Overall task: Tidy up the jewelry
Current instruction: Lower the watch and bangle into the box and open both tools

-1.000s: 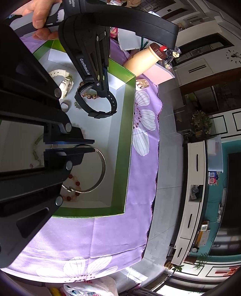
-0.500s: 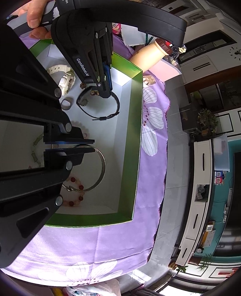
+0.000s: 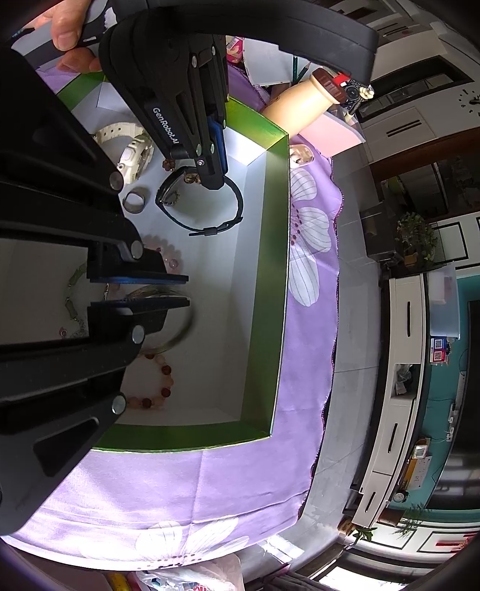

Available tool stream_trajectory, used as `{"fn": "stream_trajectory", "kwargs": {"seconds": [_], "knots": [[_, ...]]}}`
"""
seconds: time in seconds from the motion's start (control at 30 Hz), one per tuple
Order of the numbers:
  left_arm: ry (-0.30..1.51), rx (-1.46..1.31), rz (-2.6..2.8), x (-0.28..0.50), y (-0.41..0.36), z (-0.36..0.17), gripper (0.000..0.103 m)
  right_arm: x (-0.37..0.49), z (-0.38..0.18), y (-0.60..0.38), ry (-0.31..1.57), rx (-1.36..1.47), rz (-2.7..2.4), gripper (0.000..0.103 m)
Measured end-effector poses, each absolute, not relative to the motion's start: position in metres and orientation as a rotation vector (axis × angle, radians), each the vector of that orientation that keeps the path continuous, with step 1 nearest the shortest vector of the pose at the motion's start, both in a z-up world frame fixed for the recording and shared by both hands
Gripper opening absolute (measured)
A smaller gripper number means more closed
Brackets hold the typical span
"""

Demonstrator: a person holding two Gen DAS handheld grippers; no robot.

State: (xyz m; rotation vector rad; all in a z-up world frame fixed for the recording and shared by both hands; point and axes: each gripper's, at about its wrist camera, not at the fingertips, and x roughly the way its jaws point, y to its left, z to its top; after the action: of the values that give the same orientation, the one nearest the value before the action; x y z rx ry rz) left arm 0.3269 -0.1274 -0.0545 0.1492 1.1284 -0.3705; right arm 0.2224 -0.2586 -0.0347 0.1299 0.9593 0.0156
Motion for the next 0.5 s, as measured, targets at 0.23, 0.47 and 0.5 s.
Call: {"fn": "stream_trajectory", "kwargs": {"seconds": [0.23, 0.47, 0.5], "knots": [[1.116, 0.169, -0.37, 0.324, -0.13, -0.051, 0.011, 0.221, -0.033, -0.257, 0.955, 0.124, 0.021, 0.006], [1.083, 0.192, -0.368, 0.317, -0.13, -0.041, 0.018, 0.215, -0.031, -0.259, 0.954, 0.132, 0.017, 0.006], [1.077, 0.195, -0.367, 0.315, -0.13, -0.039, 0.019, 0.212, -0.029, -0.26, 0.952, 0.136, 0.016, 0.006]]}}
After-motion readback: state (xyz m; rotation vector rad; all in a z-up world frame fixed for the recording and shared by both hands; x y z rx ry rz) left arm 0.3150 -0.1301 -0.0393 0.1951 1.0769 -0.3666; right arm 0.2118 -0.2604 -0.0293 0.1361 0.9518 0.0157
